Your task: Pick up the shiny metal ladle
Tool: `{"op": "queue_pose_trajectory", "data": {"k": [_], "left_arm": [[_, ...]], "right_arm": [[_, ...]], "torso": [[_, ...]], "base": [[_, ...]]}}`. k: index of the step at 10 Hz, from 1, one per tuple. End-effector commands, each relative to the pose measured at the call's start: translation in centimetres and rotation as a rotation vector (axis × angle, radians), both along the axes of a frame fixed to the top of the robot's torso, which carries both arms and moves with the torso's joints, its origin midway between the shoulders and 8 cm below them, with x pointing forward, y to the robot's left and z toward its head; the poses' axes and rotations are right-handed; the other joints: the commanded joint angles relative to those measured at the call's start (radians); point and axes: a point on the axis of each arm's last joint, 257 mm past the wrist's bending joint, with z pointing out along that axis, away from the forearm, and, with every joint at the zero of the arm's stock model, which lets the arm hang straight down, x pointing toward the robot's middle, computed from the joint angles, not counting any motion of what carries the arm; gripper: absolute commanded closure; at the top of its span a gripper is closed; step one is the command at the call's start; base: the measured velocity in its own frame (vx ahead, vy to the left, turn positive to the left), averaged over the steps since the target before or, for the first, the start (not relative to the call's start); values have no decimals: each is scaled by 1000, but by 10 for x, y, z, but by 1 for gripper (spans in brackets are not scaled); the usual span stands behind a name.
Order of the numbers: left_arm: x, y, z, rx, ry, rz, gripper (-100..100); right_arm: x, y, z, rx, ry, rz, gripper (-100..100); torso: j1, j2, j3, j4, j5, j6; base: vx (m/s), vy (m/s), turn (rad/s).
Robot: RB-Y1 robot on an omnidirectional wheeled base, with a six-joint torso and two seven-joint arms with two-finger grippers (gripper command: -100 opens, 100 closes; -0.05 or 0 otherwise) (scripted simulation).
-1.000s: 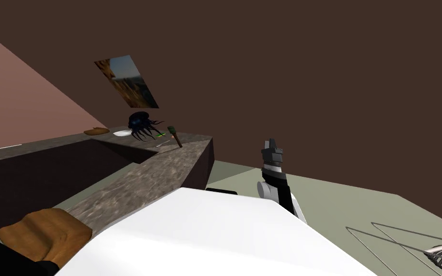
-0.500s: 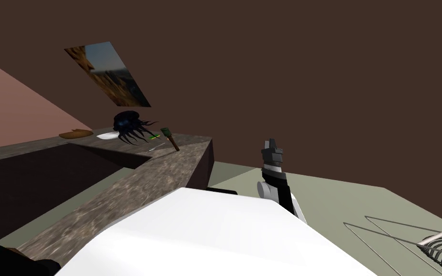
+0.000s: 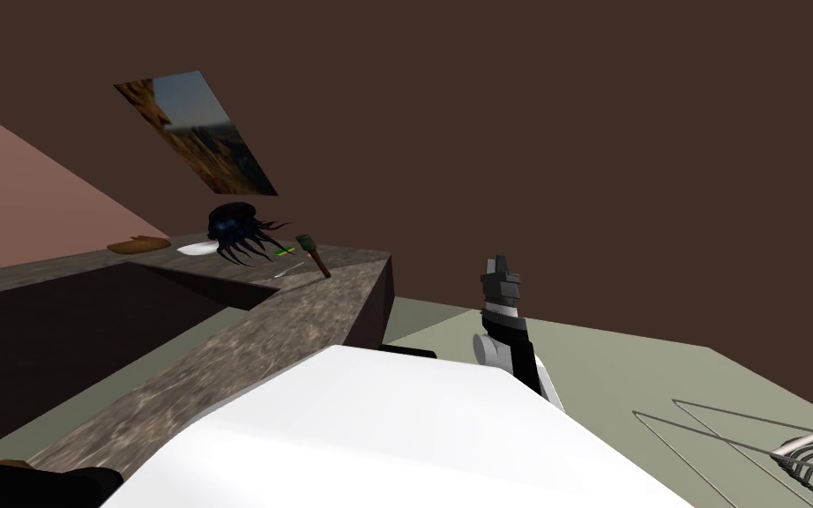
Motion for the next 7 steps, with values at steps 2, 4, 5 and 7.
{"op": "queue_pose_trajectory", "data": {"k": [2,4,5,7], "left_arm": [[0,0,0,0,0,0,100],[0,0,0,0,0,0,100],[0,0,0,-1,0,0,100],[0,0,9,0,1,1,100]], "right_arm": [[0,0,0,0,0,0,0],[0,0,0,0,0,0,0],[0,0,0,0,0,0,0],[0,0,0,0,0,0,0]], "torso": [[0,0,0,0,0,0],[0,0,0,0,0,0],[0,0,0,0,0,0],[0,0,0,0,0,0]], "base": [[0,0,0],[0,0,0],[0,0,0],[-3,-4,-8]]}}
